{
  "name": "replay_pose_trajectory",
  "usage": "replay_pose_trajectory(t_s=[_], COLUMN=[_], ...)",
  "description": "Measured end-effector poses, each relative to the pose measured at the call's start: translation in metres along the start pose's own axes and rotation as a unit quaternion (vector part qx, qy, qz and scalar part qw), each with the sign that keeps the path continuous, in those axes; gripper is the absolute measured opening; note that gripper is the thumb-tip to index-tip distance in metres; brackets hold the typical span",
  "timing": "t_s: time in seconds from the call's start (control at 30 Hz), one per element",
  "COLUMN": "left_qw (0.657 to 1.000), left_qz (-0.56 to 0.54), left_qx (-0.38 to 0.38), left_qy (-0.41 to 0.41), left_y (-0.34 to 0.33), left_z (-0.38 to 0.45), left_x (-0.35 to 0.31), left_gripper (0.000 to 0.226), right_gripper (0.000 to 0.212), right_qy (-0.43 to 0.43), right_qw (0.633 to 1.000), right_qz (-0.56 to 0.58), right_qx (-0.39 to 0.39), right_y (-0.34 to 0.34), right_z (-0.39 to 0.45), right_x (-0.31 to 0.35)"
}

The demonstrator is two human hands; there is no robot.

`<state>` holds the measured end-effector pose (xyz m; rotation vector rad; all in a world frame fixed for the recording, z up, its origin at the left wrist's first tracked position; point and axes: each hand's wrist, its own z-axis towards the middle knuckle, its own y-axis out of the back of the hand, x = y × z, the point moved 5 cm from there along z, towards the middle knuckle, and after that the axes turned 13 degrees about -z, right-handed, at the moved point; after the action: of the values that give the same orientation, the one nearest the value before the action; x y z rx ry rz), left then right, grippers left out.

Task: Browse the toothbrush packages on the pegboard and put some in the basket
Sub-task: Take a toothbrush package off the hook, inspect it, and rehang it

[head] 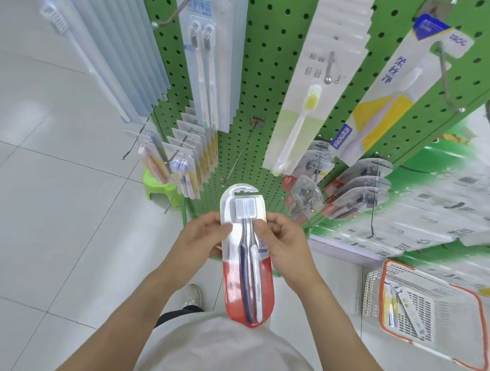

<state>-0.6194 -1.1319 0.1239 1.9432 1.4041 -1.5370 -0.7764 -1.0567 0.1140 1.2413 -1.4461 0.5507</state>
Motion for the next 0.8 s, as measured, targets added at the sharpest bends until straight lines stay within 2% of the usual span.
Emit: replay_pose_trajectory(t_s=[0.07, 0.13, 0.23, 0.3, 0.37, 0.4, 0.47, 0.57, 0.67, 0.8], left_qw=[0.998, 0.994, 0.996, 0.997, 0.996, 0.995, 0.992, 0.987, 0.982, 0.97], left_qz=[0.008, 0.06, 0.056, 0.048, 0.061, 0.075, 0.108, 0.148, 0.17, 0.209], left_qx=[-0.049, -0.062, -0.054, -0.054, -0.057, -0.057, -0.044, -0.031, -0.036, -0.041], left_qy=[-0.04, -0.071, -0.053, -0.035, -0.037, -0.044, -0.054, -0.062, -0.079, -0.12], left_y=[0.003, 0.005, 0.009, 0.014, 0.016, 0.017, 0.017, 0.018, 0.016, 0.003], left_z=[0.007, 0.012, 0.018, 0.021, 0.023, 0.023, 0.024, 0.023, 0.02, 0.008], left_x=[-0.014, -0.024, -0.023, -0.021, -0.022, -0.022, -0.026, -0.027, -0.028, -0.037], left_gripper=[0.034, 0.039, 0.047, 0.07, 0.098, 0.104, 0.105, 0.105, 0.107, 0.076], right_gripper=[0.009, 0.016, 0.035, 0.045, 0.035, 0.025, 0.017, 0.023, 0.017, 0.009], right_qy=[-0.001, -0.003, 0.004, 0.013, 0.027, 0.031, 0.034, 0.037, 0.053, 0.077], right_qw=[0.999, 0.998, 0.997, 0.996, 0.995, 0.995, 0.996, 0.997, 0.998, 0.995], right_qz=[0.005, 0.007, -0.002, -0.012, -0.02, -0.028, -0.045, -0.036, -0.027, -0.045], right_qx=[0.039, 0.06, 0.071, 0.084, 0.091, 0.087, 0.072, 0.053, -0.001, -0.041], right_y=[-0.009, -0.013, -0.01, -0.006, -0.004, -0.004, -0.003, -0.005, -0.004, -0.005], right_z=[-0.002, -0.003, -0.003, -0.003, -0.004, -0.004, -0.006, -0.01, -0.012, -0.011], right_x=[0.001, 0.004, 0.01, 0.014, 0.018, 0.019, 0.021, 0.024, 0.028, 0.032])
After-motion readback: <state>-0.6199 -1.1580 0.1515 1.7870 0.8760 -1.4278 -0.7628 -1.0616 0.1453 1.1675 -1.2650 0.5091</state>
